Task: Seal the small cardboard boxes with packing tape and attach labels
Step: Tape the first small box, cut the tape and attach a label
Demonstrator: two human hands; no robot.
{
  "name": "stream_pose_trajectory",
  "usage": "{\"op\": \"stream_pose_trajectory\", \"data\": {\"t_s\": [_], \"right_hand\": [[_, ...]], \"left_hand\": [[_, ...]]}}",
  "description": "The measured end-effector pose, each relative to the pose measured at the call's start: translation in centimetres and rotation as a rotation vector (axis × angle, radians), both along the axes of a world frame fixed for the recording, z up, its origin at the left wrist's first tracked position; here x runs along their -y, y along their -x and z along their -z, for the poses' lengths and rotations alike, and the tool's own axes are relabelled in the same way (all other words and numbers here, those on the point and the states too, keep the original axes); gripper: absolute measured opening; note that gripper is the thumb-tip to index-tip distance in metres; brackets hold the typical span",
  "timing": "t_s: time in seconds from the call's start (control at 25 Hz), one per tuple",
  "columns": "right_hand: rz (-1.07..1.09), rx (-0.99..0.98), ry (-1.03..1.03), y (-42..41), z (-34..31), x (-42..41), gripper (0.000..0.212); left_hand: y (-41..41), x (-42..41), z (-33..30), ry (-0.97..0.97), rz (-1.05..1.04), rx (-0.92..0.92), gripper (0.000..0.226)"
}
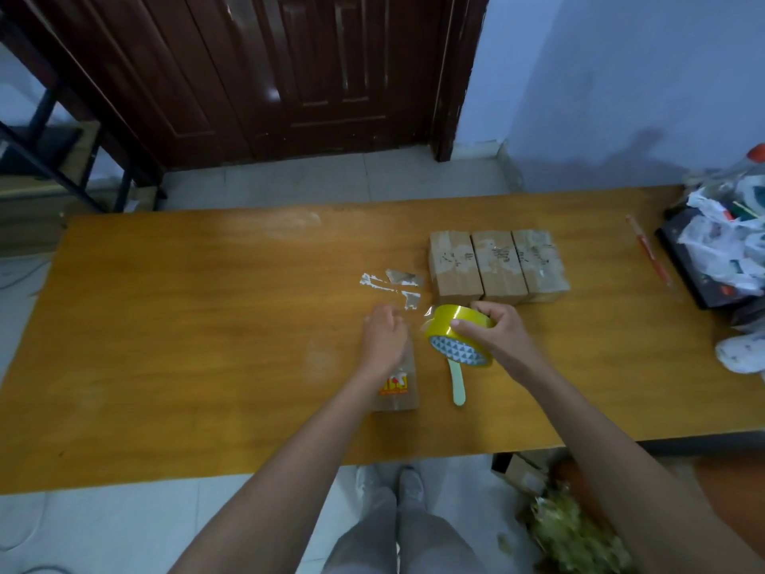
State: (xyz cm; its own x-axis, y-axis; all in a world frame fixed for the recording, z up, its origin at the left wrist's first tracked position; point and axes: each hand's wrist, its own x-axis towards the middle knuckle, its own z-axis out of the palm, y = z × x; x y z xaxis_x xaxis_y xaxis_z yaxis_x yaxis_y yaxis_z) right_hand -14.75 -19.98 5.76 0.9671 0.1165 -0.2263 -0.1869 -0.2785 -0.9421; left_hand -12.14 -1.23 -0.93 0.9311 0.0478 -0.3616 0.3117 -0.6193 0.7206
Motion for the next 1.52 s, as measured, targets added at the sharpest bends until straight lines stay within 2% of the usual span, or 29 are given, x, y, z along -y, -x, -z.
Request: {"op": "stream_pose_trajectory", "data": {"t_s": [0.08, 0.12, 0.2, 0.28, 0.48, 0.6, 0.68, 0.8, 1.0, 1.2, 1.36, 1.52], "right_hand": [[-0.010, 0.013, -0.014, 0.0, -0.2, -0.6, 0.046], [-0.014, 0.022, -0.014, 0.0, -0.2, -0.9, 0.048], [-0.027, 0.036, 0.003, -0.2, 0.0, -1.4, 0.048], [-0.036, 0.035, 0.011, -0.3, 0.3, -1.5, 0.044], [-0.052, 0.024, 0.006, -0.8, 0.9, -1.7, 0.043], [-0.065, 0.018, 0.003, -1.2, 0.7, -1.4, 0.041], [-0.069, 0.010, -0.002, -1.2, 0.5, -1.1, 0.038], [-0.081, 0.013, -0.015, -1.0, 0.1, -0.8, 0.047], [-0.132, 0.009, -0.001, -0.8, 0.0, -0.5, 0.050], [-0.153, -0.002, 0.146, -1.2, 0.0, 0.6, 0.028], [-0.221, 0.022, 0.335, -1.5, -0.1, 0.5, 0.032], [-0.228, 0.014, 0.356, -1.8, -0.2, 0.4, 0.033]], "left_hand": [[0.2, -0.4, -2.0, 0.611, -0.202, -0.303, 0.025], [0.4, -0.8, -2.6, 0.782, -0.226, -0.398, 0.027], [0.8, -1.7, -3.4, 0.916, -0.203, -0.454, 0.026], [0.8, -2.5, -4.0, 0.943, -0.169, -0.441, 0.021], [0.3, -2.7, -4.1, 0.901, -0.166, -0.428, 0.027], [0.0, -2.2, -3.9, 0.978, -0.257, -0.539, 0.026], [0.1, -1.9, -4.0, 1.006, -0.254, -0.610, 0.015], [0.0, -1.7, -4.1, 0.997, -0.243, -0.640, 0.014], [0.1, -1.0, -4.7, 0.941, -0.251, -0.696, 0.016], [-0.8, -2.5, -5.3, 1.007, -0.438, -0.568, 0.024], [-0.3, -2.9, -5.5, 0.914, -0.335, -0.501, 0.019], [0.3, -3.3, -4.8, 0.873, -0.377, -0.471, 0.019]]}}
